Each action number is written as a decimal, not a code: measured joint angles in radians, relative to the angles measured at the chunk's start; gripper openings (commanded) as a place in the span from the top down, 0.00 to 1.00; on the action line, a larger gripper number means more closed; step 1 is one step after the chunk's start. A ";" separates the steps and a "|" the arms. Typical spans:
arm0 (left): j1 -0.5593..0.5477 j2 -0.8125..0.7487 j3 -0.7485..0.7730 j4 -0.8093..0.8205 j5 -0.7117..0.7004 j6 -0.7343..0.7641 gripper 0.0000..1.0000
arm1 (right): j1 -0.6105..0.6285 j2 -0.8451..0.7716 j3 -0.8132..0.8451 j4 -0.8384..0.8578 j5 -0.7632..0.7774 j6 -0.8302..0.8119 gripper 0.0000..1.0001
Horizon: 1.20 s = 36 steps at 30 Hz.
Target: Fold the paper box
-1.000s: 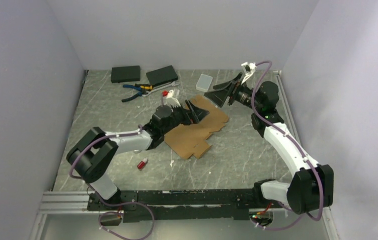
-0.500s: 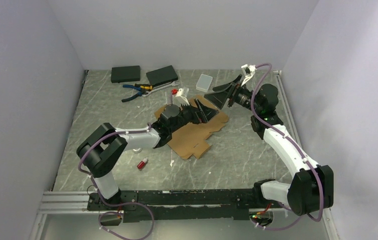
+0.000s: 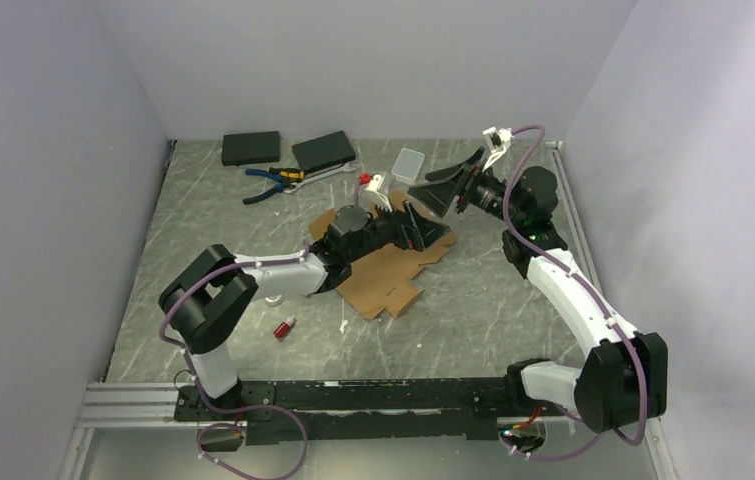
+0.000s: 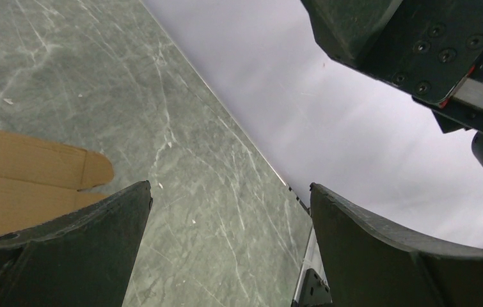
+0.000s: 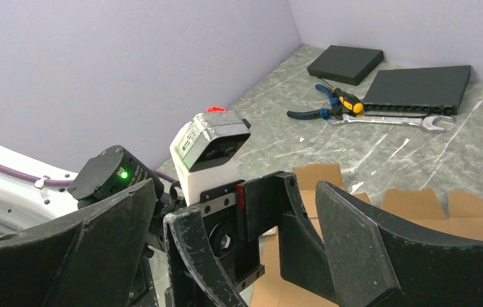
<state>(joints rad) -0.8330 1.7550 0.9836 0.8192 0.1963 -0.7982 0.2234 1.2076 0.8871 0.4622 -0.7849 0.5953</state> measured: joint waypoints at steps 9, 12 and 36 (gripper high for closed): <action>-0.004 0.000 0.001 0.008 0.028 0.027 0.00 | 0.003 -0.079 -0.022 -0.005 0.176 0.019 0.00; -0.004 0.000 0.003 0.010 0.036 0.027 0.01 | 0.006 -0.082 -0.001 -0.031 0.251 0.127 0.00; 0.014 0.002 0.002 0.052 0.048 0.026 0.00 | 0.039 0.002 0.082 -0.106 0.315 0.249 0.00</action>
<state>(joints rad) -0.8188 1.7565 0.9859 0.8711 0.2440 -0.7719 0.2626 1.2091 0.9695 0.3565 -0.4702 0.8448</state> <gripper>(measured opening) 0.995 0.996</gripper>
